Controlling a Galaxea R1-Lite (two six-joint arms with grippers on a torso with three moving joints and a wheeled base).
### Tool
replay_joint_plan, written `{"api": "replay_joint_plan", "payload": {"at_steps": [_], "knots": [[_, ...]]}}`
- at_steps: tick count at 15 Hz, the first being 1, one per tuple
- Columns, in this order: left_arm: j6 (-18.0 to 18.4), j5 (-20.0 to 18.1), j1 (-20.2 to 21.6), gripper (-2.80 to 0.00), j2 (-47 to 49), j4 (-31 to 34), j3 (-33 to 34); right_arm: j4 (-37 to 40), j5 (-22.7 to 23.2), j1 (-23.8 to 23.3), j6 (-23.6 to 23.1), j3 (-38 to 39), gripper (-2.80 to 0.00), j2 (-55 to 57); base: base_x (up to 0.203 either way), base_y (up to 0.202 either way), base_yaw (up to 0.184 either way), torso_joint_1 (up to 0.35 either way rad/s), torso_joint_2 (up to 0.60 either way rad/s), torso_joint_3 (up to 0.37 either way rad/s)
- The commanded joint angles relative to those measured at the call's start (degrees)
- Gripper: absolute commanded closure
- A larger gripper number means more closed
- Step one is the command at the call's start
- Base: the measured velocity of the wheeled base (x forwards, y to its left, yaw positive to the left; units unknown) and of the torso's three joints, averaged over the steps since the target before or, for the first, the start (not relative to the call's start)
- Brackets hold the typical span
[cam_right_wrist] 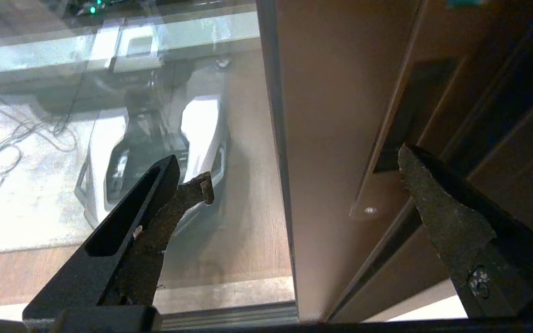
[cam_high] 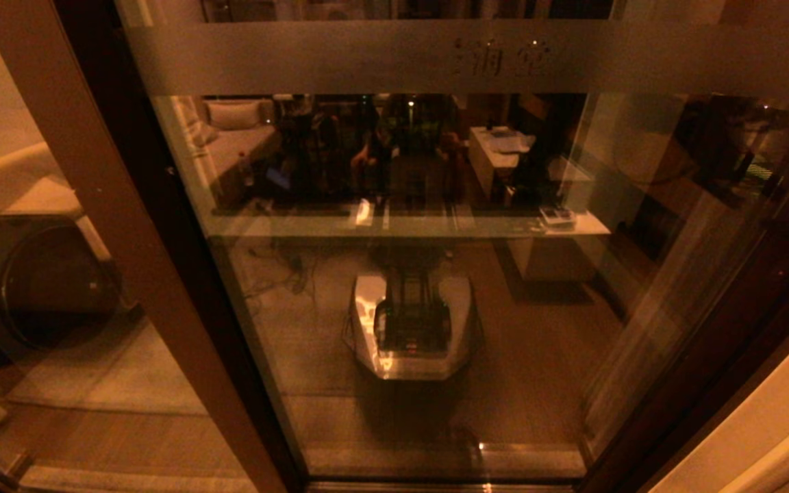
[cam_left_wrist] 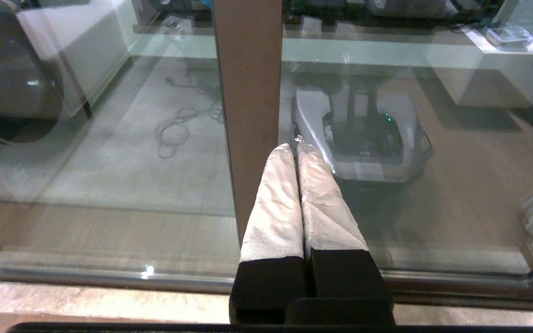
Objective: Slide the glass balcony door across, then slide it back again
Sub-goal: Open the slid door
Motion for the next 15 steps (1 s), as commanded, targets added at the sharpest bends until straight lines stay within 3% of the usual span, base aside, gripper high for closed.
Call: {"api": "replay_joint_plan", "payload": {"at_steps": [1, 15], "knots": [[0.0, 0.0, 0.0, 0.00, 0.1, 0.0, 0.1, 0.0, 0.2, 0.4, 0.0, -0.9, -2.80, 0.7, 0.000, 0.000, 0.000, 0.000, 0.00, 0.000], [0.0, 0.0, 0.0, 0.00, 0.1, 0.0, 0.1, -0.3, 0.2, 0.6, 0.8, -3.2, -2.80, 4.0, 0.000, 0.000, 0.000, 0.000, 0.00, 0.000]]}}
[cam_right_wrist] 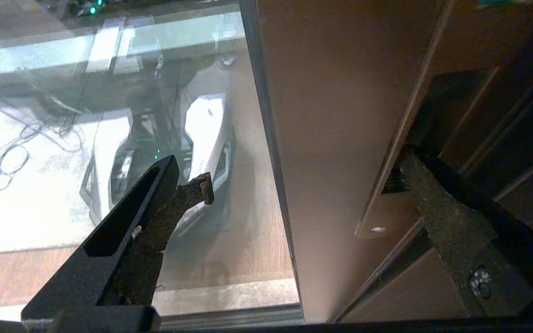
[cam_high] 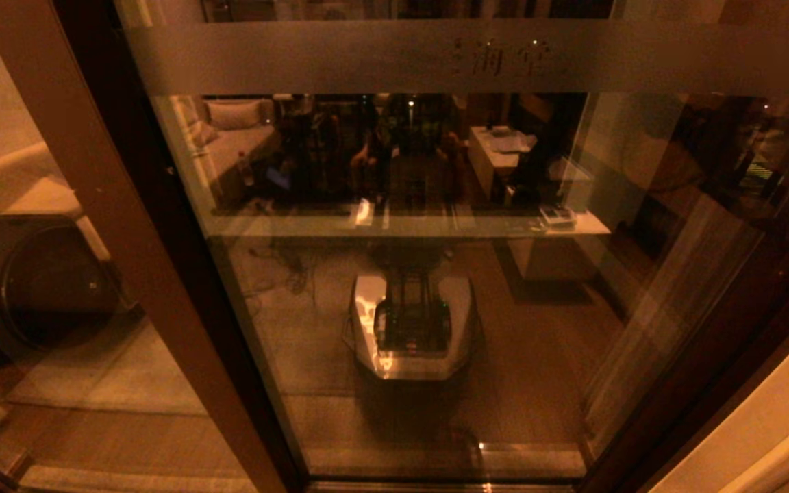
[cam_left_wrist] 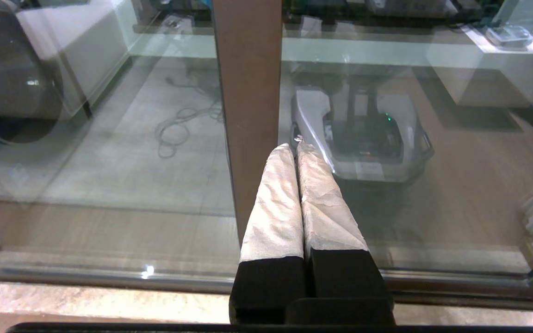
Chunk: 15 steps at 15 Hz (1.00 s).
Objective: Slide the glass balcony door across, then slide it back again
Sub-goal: Open the slid door
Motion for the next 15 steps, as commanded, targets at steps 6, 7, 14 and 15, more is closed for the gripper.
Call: {"api": "replay_joint_plan", "payload": {"at_steps": [6, 7, 14, 15], "knots": [[0.0, 0.0, 0.0, 0.00, 0.1, 0.0, 0.1, -0.2, 0.2, 1.4, 1.2, -1.8, -2.80, 2.4, 0.000, 0.000, 0.000, 0.000, 0.00, 0.000], [0.0, 0.0, 0.0, 0.00, 0.1, 0.0, 0.1, -0.2, 0.2, 1.8, 1.9, -2.0, -2.80, 2.3, 0.000, 0.000, 0.000, 0.000, 0.00, 0.000], [0.0, 0.0, 0.0, 0.00, 0.1, 0.0, 0.0, -0.3, 0.1, 3.6, 3.2, -1.6, -2.80, 2.2, 0.000, 0.000, 0.000, 0.000, 0.00, 0.000], [0.0, 0.0, 0.0, 0.00, 0.0, 0.0, 0.1, -0.3, 0.1, 4.0, 3.2, -1.4, -2.80, 1.9, 0.000, 0.000, 0.000, 0.000, 0.00, 0.000]]}}
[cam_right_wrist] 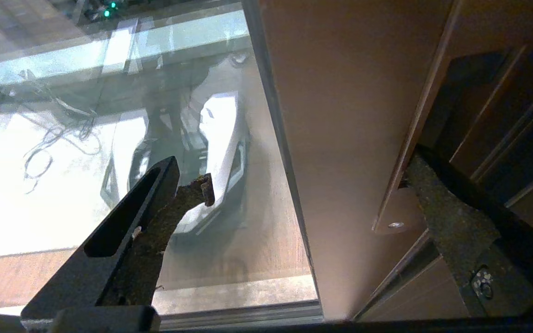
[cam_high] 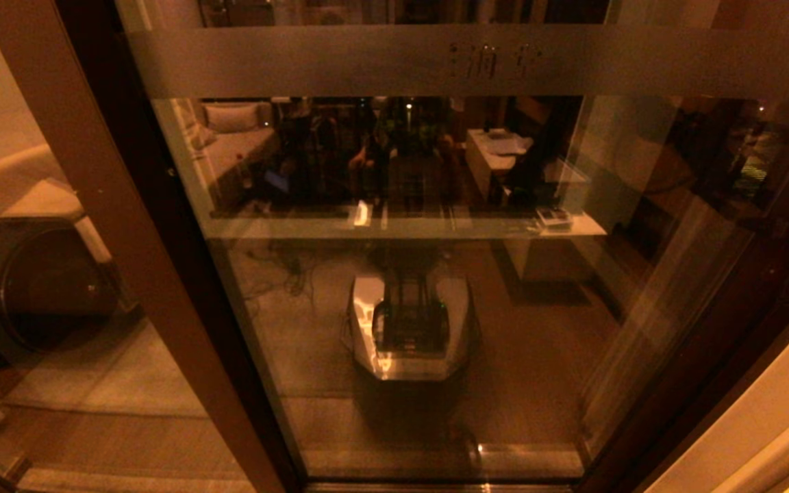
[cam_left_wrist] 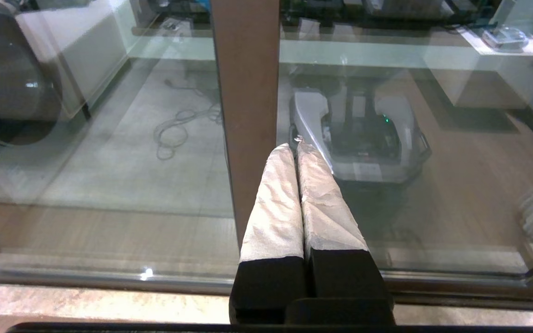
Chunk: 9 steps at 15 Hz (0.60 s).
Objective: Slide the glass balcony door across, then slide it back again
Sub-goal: Open the slid door
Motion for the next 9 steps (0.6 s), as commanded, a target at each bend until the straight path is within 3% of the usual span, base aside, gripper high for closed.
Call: {"api": "replay_joint_plan", "payload": {"at_steps": [1, 9], "knots": [[0.0, 0.0, 0.0, 0.00, 0.1, 0.0, 0.1, -0.1, 0.2, 0.5, 0.0, 0.4, -2.80, -0.5, 0.000, 0.000, 0.000, 0.000, 0.00, 0.000], [0.0, 0.0, 0.0, 0.00, 0.1, 0.0, 0.1, -0.1, -0.7, 1.5, -0.1, 1.7, -2.80, -1.5, 0.000, 0.000, 0.000, 0.000, 0.00, 0.000]]}}
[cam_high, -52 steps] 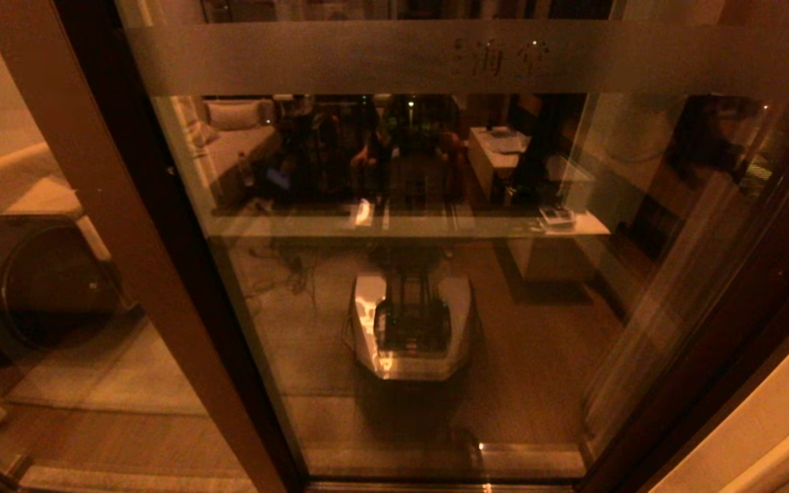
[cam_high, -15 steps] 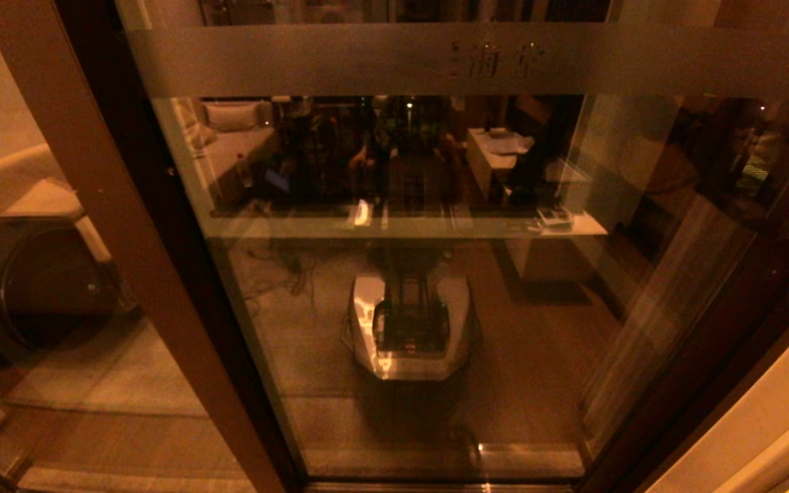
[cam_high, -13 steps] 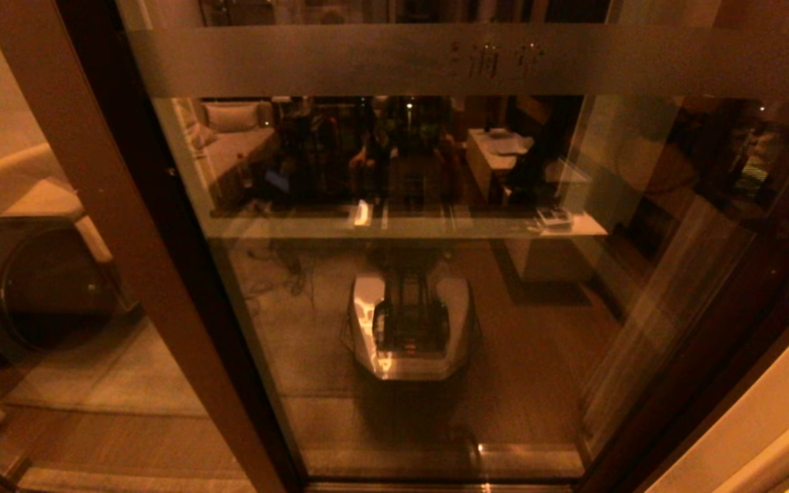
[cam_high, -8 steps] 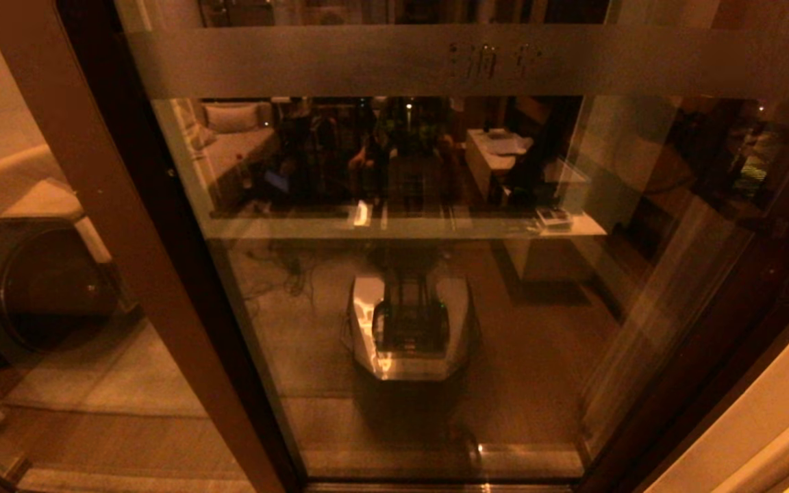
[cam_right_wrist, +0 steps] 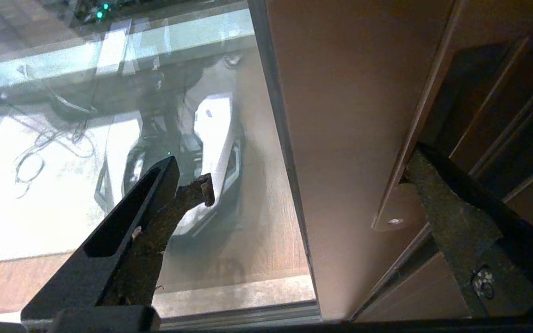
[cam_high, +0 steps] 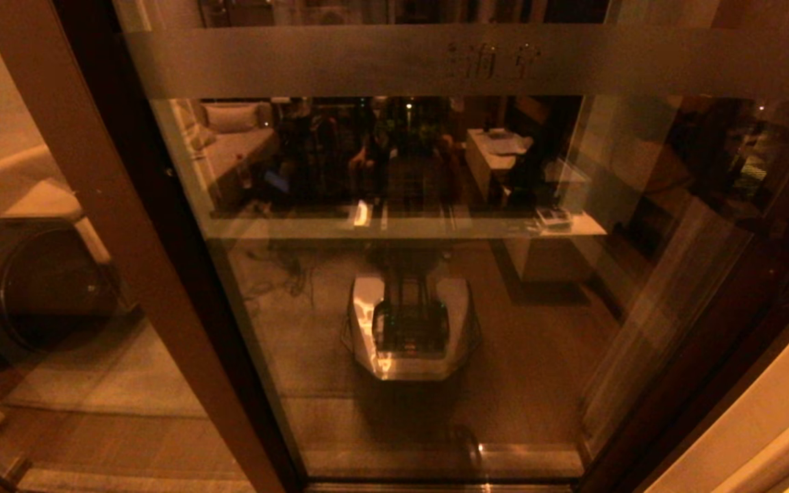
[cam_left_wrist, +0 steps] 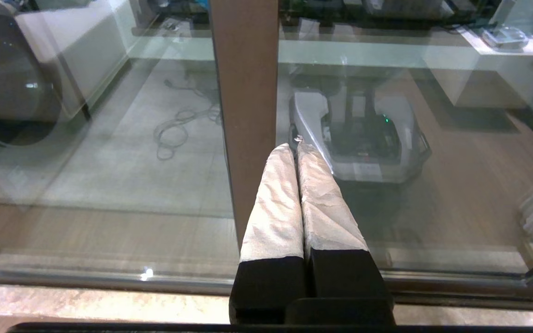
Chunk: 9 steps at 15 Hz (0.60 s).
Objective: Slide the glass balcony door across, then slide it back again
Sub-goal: Open the slid door
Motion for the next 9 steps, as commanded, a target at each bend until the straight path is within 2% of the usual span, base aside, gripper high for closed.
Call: {"api": "replay_joint_plan", "payload": {"at_steps": [1, 9], "knots": [[0.0, 0.0, 0.0, 0.00, 0.1, 0.0, 0.1, 0.1, 0.6, 0.3, 0.0, 0.6, -2.80, -1.0, 0.000, 0.000, 0.000, 0.000, 0.00, 0.000], [0.0, 0.0, 0.0, 0.00, 0.1, 0.0, 0.1, 0.1, 0.5, 0.6, -0.1, 2.6, -2.80, -3.1, 0.000, 0.000, 0.000, 0.000, 0.00, 0.000]]}}
